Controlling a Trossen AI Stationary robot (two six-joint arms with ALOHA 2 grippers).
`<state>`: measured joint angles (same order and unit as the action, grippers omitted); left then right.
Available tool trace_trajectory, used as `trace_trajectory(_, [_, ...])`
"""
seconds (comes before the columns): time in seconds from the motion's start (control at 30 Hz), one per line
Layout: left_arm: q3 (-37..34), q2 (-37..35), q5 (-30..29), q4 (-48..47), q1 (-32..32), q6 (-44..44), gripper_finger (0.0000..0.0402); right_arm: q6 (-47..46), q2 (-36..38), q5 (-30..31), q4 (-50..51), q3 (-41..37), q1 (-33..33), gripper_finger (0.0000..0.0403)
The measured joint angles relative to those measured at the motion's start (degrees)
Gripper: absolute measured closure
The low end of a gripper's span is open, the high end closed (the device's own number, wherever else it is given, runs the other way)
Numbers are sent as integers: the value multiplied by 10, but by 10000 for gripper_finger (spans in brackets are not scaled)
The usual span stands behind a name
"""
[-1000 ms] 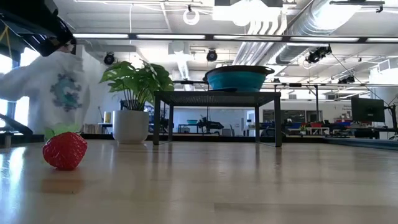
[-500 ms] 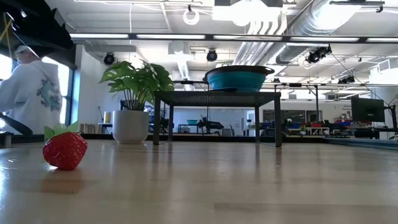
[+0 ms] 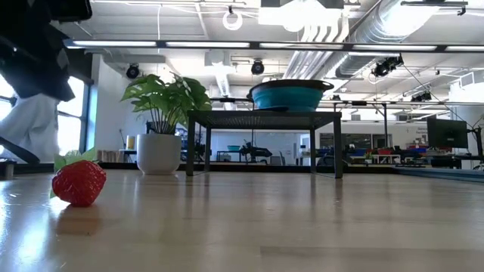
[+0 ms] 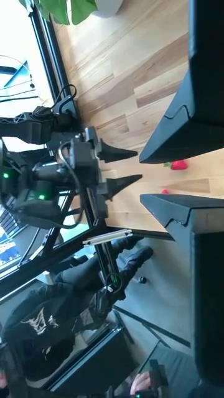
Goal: Pick & Place Fruit
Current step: Put the red strawberry in the blue bowl on the shelf
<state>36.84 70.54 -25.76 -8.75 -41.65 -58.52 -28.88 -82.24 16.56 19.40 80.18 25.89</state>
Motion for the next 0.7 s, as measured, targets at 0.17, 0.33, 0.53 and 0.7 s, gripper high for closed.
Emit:
trace_trajectory(0.17, [0,58,3,46,0,-3,169,2,0,0,1,0,0,322])
trace_trajectory(0.33, [0,94,10,66,0,6,169,6,0,11,1,0,0,322])
trace_trajectory(0.53, [0,122,10,80,0,-14,169,6,0,15,1,0,0,322])
trace_trajectory(0.7, [0,140,15,113,0,-17,169,6,0,15,1,0,0,322])
